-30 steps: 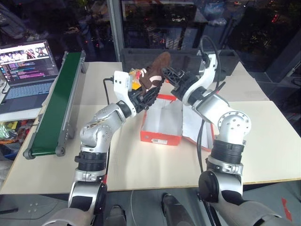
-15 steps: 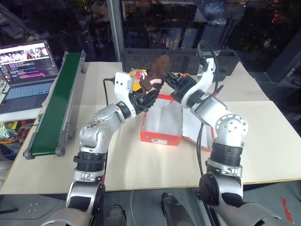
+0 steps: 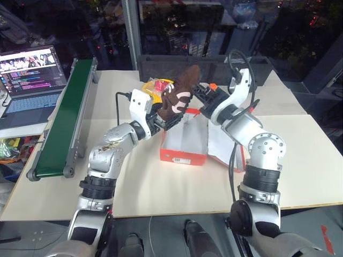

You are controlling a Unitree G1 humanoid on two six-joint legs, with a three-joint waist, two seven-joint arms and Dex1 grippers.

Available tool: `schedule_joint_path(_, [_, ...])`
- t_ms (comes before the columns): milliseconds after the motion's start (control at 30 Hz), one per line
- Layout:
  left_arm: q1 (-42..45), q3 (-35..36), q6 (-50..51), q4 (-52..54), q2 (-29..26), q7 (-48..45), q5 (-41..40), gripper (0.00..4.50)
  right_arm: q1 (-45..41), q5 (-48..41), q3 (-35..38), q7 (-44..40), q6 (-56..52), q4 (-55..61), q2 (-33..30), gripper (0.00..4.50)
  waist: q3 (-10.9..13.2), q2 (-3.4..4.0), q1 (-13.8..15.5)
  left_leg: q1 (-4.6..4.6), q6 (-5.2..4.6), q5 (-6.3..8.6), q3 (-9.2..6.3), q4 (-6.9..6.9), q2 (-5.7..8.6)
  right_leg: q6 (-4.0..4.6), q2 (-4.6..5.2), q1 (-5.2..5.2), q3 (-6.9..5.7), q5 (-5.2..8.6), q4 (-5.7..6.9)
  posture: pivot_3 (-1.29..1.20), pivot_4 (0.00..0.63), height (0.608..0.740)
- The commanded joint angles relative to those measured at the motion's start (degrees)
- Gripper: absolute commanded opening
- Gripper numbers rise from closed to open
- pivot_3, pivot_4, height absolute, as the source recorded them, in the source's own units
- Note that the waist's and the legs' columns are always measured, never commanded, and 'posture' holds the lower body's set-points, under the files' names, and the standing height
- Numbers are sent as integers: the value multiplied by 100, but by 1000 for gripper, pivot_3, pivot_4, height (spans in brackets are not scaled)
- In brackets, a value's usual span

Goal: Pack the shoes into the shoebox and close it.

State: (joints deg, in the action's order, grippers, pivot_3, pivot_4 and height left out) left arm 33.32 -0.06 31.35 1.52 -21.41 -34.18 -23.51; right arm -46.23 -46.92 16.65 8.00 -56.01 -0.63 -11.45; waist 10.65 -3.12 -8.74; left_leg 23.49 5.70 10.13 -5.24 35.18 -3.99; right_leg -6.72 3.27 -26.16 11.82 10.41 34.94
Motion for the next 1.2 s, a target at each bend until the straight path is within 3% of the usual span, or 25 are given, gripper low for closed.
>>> schedule_joint_path(33, [-249, -104, -126, 428, -340, -576, -46, 4452, -138, 126, -56, -340, -171, -366, -182, 490, 1, 1, -26, 0, 0, 0, 0, -1, 0, 1, 0, -1, 0, 0, 1, 0, 150, 710])
schedule_joint_path(300, [-671, -223, -267, 539, -1024, -1417, 48, 4452, -510, 547, -451, -1017, -735, -1257, -759, 490, 3, 4, -19, 0, 0, 0, 0, -3, 0, 1, 0, -2, 0, 1, 0, 0, 150, 710])
schedule_joint_path(533, [-649, -216, -233, 666, -818, -1199, 87, 4452, -513, 1156, -983, -1263, -1063, -1553, -819, 490, 3, 4, -18, 1, 0, 0, 0, -4, 0, 0, 0, -2, 0, 2, -2, 0, 150, 710])
schedule_joint_path(867, [-653, -165, -194, 741, -740, -1015, 112, 4452, -385, 1547, -660, -1147, -1002, -1804, -428, 490, -1, 3, -27, -14, 0, 0, 0, 0, 0, -1, -1, 10, 0, 2, 2, 0, 150, 710])
schedule_joint_path(900, [-651, -164, -198, 733, -742, -1004, 113, 4500, -397, 1508, -556, -1115, -1024, -1771, -353, 1251, -1, 3, -30, -14, 0, 0, 0, 0, 0, -1, -1, 10, 0, 2, 2, 0, 150, 710])
schedule_joint_path(967, [-652, -164, -207, 725, -746, -996, 115, 4500, -430, 1548, -490, -1063, -1015, -1728, -273, 1646, -1, 3, -38, -14, 0, 0, 0, -1, 0, -1, -1, 10, 0, 2, 3, 0, 150, 710])
schedule_joint_path(1100, [-642, -173, -213, 721, -732, -981, 120, 4500, -529, 1702, -463, -1028, -833, -1630, -191, 3073, -1, 3, -31, -14, 0, 0, 0, 0, 0, -1, -1, 10, 0, 2, 3, 0, 150, 710])
schedule_joint_path(1200, [-625, -172, -208, 720, -730, -973, 121, 4500, -631, 1672, -382, -1066, -720, -1459, -73, 3073, 0, 4, -23, -10, 0, 0, 0, -1, 0, -1, -1, 8, 0, 2, 2, 0, 150, 710])
